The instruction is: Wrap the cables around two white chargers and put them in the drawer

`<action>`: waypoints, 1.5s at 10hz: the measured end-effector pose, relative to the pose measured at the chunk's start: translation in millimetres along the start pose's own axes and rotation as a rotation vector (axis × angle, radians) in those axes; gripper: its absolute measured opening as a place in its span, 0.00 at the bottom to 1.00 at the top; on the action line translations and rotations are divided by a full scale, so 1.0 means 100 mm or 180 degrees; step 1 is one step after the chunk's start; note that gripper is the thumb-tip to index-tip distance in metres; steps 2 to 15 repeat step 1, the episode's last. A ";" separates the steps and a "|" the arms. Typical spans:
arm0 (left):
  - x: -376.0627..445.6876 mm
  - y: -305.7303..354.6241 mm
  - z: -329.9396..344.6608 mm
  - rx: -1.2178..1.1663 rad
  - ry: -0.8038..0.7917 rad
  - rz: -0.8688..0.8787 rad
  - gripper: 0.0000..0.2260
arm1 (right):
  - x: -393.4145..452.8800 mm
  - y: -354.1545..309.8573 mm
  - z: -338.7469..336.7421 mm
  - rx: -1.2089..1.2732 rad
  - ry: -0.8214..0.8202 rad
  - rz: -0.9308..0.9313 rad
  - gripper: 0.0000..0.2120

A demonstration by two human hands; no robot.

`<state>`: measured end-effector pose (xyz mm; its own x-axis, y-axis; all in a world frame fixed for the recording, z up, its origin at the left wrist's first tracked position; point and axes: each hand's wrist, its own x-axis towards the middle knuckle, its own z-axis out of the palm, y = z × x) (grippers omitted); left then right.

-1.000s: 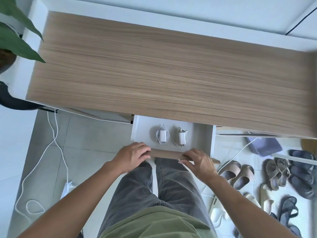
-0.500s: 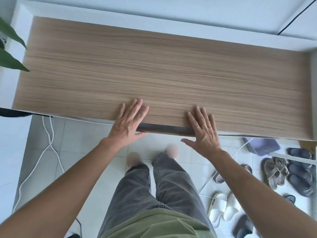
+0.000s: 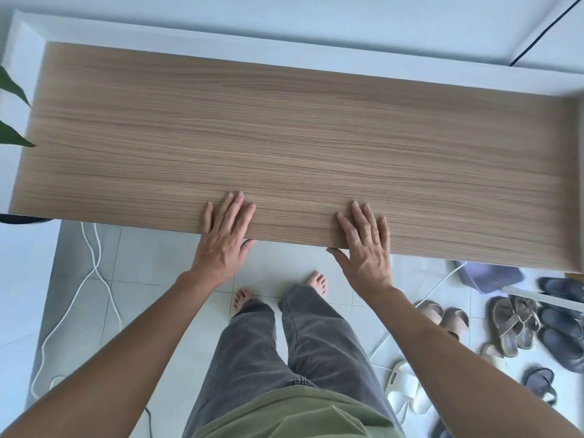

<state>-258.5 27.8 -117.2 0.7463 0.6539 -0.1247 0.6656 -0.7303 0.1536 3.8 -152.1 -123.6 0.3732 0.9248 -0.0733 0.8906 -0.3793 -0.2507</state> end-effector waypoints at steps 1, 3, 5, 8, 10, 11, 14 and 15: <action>0.06 0.03 -0.04 -0.0143 0.0040 -0.0027 0.40 | 0.00 0.00 -0.01 0.0070 -0.0035 -0.0050 0.35; 0.06 0.03 -0.04 -0.0143 0.0040 -0.0027 0.40 | 0.00 0.00 -0.01 0.0070 -0.0035 -0.0050 0.35; 0.06 0.03 -0.04 -0.0143 0.0040 -0.0027 0.40 | 0.00 0.00 -0.01 0.0070 -0.0035 -0.0050 0.35; 0.06 0.03 -0.04 -0.0143 0.0040 -0.0027 0.40 | 0.00 0.00 -0.01 0.0070 -0.0035 -0.0050 0.35; 0.06 0.03 -0.04 -0.0143 0.0040 -0.0027 0.40 | 0.00 0.00 -0.01 0.0070 -0.0035 -0.0050 0.35; 0.06 0.03 -0.04 -0.0143 0.0040 -0.0027 0.40 | 0.00 0.00 -0.01 0.0070 -0.0035 -0.0050 0.35; 0.06 0.03 -0.04 -0.0143 0.0040 -0.0027 0.40 | 0.00 0.00 -0.01 0.0070 -0.0035 -0.0050 0.35; 0.06 0.03 -0.04 -0.0143 0.0040 -0.0027 0.40 | 0.00 0.00 -0.01 0.0070 -0.0035 -0.0050 0.35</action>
